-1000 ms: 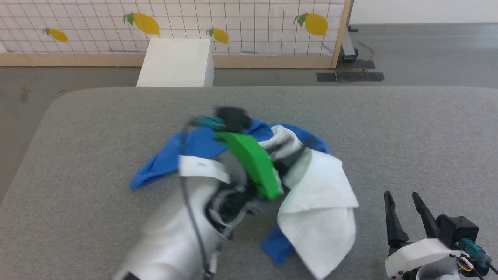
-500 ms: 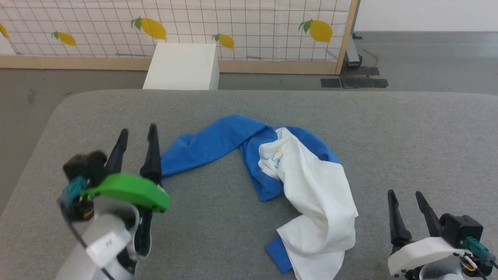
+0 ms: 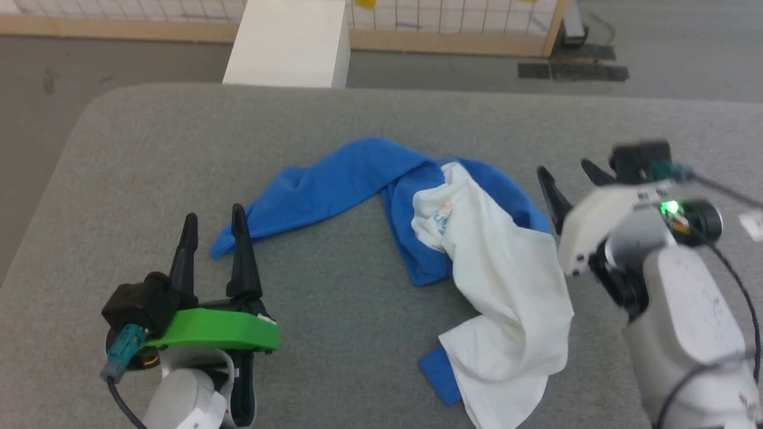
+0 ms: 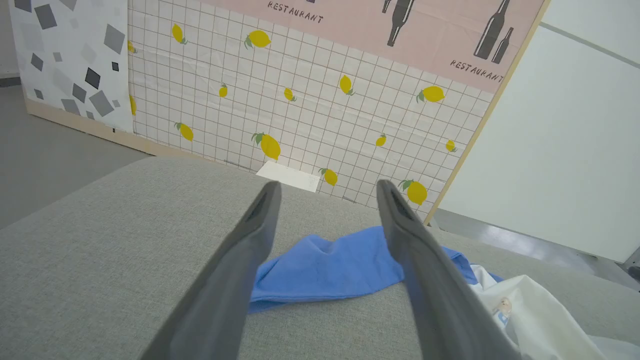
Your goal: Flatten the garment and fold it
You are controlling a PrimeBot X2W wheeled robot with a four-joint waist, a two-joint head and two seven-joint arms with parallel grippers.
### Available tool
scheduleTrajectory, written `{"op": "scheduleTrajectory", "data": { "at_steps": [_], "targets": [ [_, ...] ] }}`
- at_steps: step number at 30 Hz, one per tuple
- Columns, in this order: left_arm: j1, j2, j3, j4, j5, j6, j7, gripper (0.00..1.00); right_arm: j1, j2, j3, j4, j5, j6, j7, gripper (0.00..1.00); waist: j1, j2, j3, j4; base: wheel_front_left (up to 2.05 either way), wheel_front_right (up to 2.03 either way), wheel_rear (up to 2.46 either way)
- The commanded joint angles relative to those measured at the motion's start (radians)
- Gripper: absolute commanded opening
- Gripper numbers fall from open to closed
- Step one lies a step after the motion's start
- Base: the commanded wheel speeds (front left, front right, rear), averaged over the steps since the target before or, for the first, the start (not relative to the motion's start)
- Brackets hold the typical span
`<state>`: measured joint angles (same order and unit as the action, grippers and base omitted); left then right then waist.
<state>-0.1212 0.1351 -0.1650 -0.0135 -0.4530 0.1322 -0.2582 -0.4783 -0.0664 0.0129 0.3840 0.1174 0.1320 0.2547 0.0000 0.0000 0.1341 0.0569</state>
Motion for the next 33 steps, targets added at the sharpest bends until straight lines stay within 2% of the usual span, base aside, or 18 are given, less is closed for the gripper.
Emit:
{"op": "scheduleTrajectory", "data": {
  "at_steps": [1,6,10,14,18,19,20,21,25,29,33],
  "targets": [
    [-0.008,-0.013,0.011,0.002,0.021,-0.015,-0.003,1.0,-0.047,-0.012,0.018,0.026,-0.008,-0.001,0.062,1.0,0.0,0.0,0.059,0.042,0.0,0.0,0.0],
    [-0.041,-0.053,0.03,0.013,0.06,-0.055,-0.003,1.0,-0.193,-0.079,0.119,0.112,-0.054,-0.001,0.331,1.0,0.0,0.0,0.122,0.087,0.0,0.0,0.0],
    [-0.059,-0.073,0.035,0.029,0.07,-0.079,-0.003,1.0,-0.25,-0.118,0.212,0.159,-0.029,-0.001,0.486,1.0,0.0,0.0,0.161,0.121,0.0,0.0,0.0],
    [-0.064,-0.082,0.041,0.042,0.071,-0.089,-0.004,1.0,-0.239,-0.166,0.337,0.187,0.033,-0.001,0.608,1.0,0.0,0.0,0.178,0.144,0.0,0.0,0.0],
    [-0.063,-0.084,0.046,0.051,0.067,-0.095,-0.004,1.0,-0.211,-0.212,0.396,0.174,0.105,-0.001,0.652,1.0,0.0,0.0,0.18,0.15,0.0,0.0,0.0],
    [-0.062,-0.084,0.046,0.052,0.063,-0.094,-0.004,1.0,-0.208,-0.22,0.394,0.167,0.117,-0.001,0.648,0.42,0.0,0.0,0.179,0.149,0.0,0.0,0.0],
    [-0.062,-0.084,0.046,0.053,0.061,-0.092,-0.004,1.0,-0.207,-0.228,0.389,0.153,0.126,-0.001,0.629,0.11,0.0,0.0,0.176,0.146,0.0,0.0,0.0],
    [-0.062,-0.084,0.047,0.055,0.059,-0.091,-0.004,1.0,-0.206,-0.233,0.386,0.142,0.135,-0.001,0.609,0.0,0.0,0.0,0.169,0.142,0.0,0.0,0.0],
    [-0.059,-0.085,0.047,0.062,0.057,-0.091,-0.004,1.0,-0.208,-0.252,0.309,0.097,0.17,-0.001,0.496,0.0,0.0,0.0,0.134,0.117,0.0,0.0,0.0],
    [-0.049,-0.085,0.051,0.071,0.055,-0.095,-0.004,1.0,-0.189,-0.27,0.15,0.057,0.156,-0.001,0.377,0.0,0.0,0.0,0.086,0.083,0.0,0.0,0.0],
    [-0.033,-0.085,0.053,0.084,0.053,-0.1,-0.004,1.0,-0.12,-0.294,-0.032,0.022,0.107,-0.001,0.355,0.0,0.0,0.0,0.042,0.05,0.0,0.0,0.0]
  ]
}}
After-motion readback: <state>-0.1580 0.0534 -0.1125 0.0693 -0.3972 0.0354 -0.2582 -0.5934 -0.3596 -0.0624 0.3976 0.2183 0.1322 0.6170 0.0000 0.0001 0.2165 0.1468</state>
